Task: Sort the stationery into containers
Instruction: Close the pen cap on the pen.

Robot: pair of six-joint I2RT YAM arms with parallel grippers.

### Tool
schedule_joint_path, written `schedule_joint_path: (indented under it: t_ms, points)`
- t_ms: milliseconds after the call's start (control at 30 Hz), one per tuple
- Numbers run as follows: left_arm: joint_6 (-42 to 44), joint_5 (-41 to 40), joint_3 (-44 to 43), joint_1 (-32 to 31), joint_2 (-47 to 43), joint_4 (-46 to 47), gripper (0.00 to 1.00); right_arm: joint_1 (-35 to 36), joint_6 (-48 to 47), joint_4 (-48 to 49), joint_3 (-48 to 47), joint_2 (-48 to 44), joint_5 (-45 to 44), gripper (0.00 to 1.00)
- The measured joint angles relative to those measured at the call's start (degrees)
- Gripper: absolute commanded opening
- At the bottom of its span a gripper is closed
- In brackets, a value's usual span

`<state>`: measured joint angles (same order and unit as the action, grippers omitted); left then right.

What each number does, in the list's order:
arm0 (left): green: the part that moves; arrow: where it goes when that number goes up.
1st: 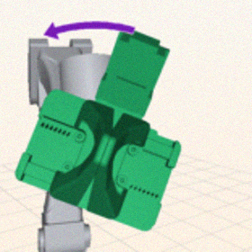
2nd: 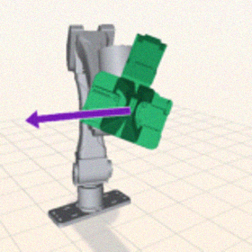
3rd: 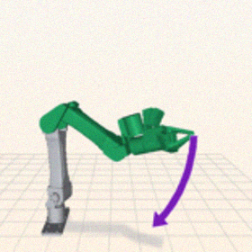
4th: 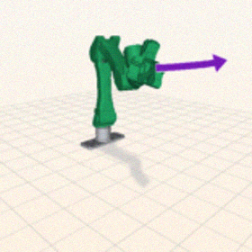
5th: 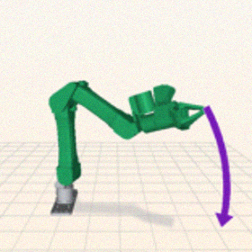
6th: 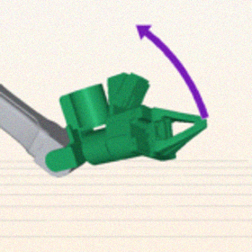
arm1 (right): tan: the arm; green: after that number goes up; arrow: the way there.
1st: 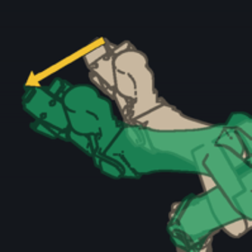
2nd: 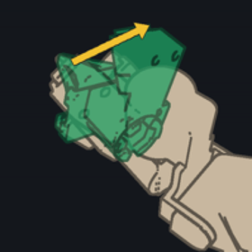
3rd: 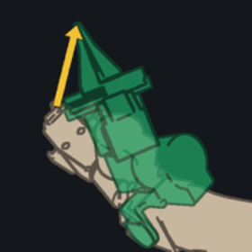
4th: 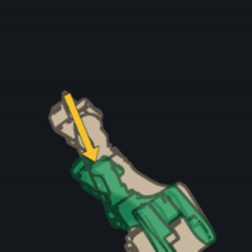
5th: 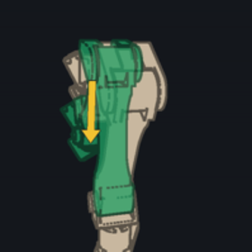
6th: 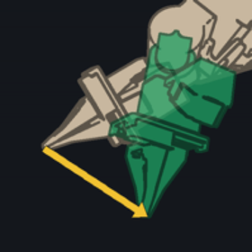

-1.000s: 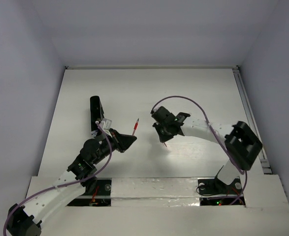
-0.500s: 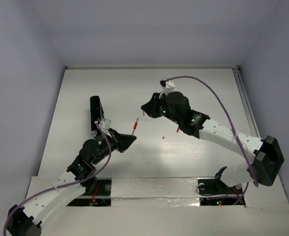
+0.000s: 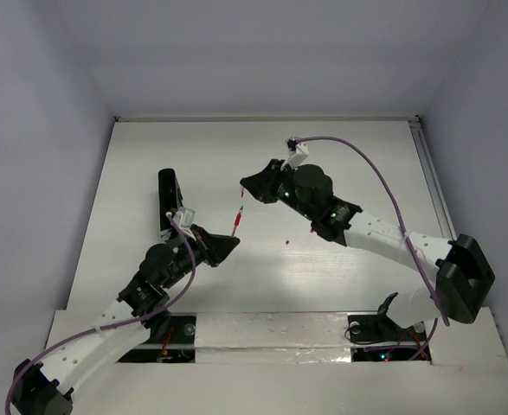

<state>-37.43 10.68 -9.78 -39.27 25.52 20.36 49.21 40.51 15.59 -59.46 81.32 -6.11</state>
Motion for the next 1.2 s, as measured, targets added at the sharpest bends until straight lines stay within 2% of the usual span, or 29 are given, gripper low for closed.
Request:
schedule_joint_path:
  t_ms: [1200]
  points:
    - [2.45,-3.39,-2.86,0.00,2.27,2.95,0.00,0.00,3.28,3.41,2.32,0.94,3.13,0.00]
